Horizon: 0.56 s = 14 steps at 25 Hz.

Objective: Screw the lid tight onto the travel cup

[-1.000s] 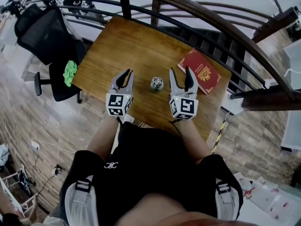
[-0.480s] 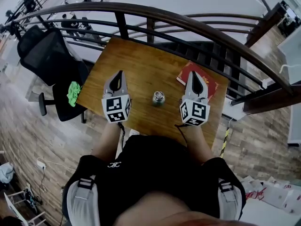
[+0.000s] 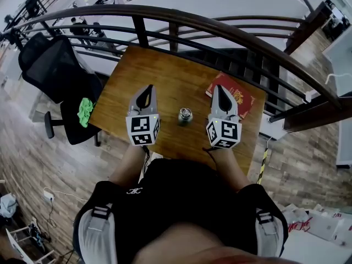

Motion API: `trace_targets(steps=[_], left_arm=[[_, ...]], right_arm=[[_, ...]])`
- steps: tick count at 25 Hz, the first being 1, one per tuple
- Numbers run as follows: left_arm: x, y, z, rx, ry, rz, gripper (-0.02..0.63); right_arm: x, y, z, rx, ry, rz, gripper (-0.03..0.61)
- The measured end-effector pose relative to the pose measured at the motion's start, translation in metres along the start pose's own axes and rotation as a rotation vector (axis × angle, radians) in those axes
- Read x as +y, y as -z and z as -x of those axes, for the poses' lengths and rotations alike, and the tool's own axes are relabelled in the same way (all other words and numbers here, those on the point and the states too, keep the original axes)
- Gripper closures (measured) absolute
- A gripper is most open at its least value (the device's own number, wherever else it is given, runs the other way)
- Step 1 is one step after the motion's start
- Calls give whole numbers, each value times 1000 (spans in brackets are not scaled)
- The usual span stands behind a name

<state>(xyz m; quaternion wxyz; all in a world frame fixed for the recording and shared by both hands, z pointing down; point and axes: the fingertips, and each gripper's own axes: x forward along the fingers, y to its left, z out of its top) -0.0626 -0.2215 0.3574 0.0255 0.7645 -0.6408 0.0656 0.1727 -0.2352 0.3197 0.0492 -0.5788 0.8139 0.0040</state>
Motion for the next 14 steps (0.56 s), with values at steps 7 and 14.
trace_targets(steps=[7,14], left_arm=[[-3,5,-2,18,9,35,560],[-5,6,-1,13,19,22,560]], right_arm=[[4,7,2,16,-16,0,575],[9,10,1,22,-38,0,575]])
